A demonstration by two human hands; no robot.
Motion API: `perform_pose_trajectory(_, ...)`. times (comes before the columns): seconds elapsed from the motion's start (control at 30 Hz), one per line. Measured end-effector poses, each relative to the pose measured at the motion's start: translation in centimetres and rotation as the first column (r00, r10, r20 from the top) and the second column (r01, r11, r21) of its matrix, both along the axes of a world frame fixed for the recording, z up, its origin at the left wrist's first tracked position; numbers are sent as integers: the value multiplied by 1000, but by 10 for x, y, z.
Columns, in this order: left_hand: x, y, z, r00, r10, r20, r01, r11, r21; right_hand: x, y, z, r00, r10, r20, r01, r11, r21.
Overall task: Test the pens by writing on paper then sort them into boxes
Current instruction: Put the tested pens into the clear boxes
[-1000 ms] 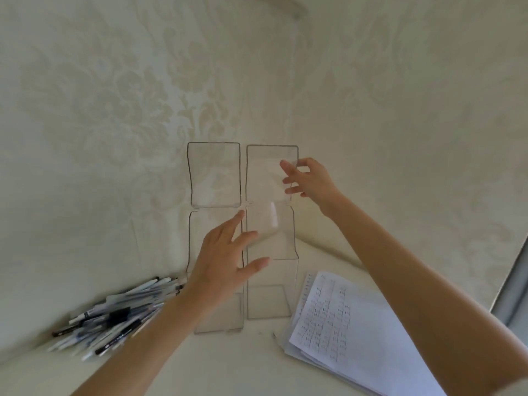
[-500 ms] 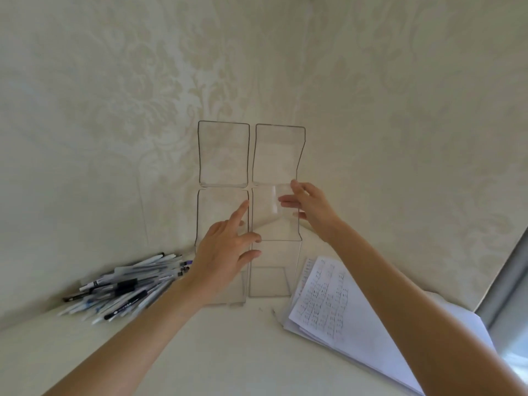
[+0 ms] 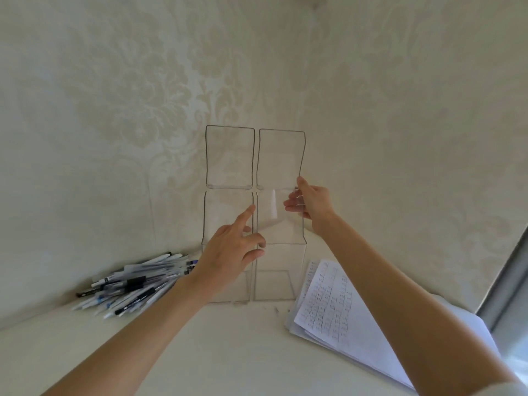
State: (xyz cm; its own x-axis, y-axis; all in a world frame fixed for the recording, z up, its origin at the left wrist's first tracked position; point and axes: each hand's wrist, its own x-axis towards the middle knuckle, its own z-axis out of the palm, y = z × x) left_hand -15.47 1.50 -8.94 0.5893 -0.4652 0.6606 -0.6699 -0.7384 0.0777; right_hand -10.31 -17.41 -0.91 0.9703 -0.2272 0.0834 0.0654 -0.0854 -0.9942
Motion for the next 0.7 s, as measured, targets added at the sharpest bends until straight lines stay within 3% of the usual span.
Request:
perform_pose_trajectory(0.13, 0, 2, 0, 999, 23, 25, -23, 999, 27, -1, 1, -3, 998, -51, 31, 55, 990, -130)
perform_pose_trajectory(0.27, -10, 15, 7, 996, 53, 78, -54, 999, 9, -24, 2, -13, 918, -186, 351, 316, 877, -361)
perform_pose_trajectory(0.33, -20, 27, 11, 993, 77, 84, -77, 997, -9, -48, 6, -18, 846, -76, 527, 361, 810, -463)
perform_pose_trajectory(0.4, -31, 42, 14, 990, 118, 77, -117, 993, -18, -67, 11, -25, 788, 117, 605, 351, 722, -596)
perform_pose_trajectory(0.53, -63, 78, 5, 975, 220, 11, -219, 973, -66, -95, 30, -50, 726, 384, 570, 324, 540, -777)
perform_pose_trajectory(0.7, -99, 118, -25, 923, 341, -178, -355, 933, -56, -127, 75, -91, 690, 596, 411, 122, 464, -877)
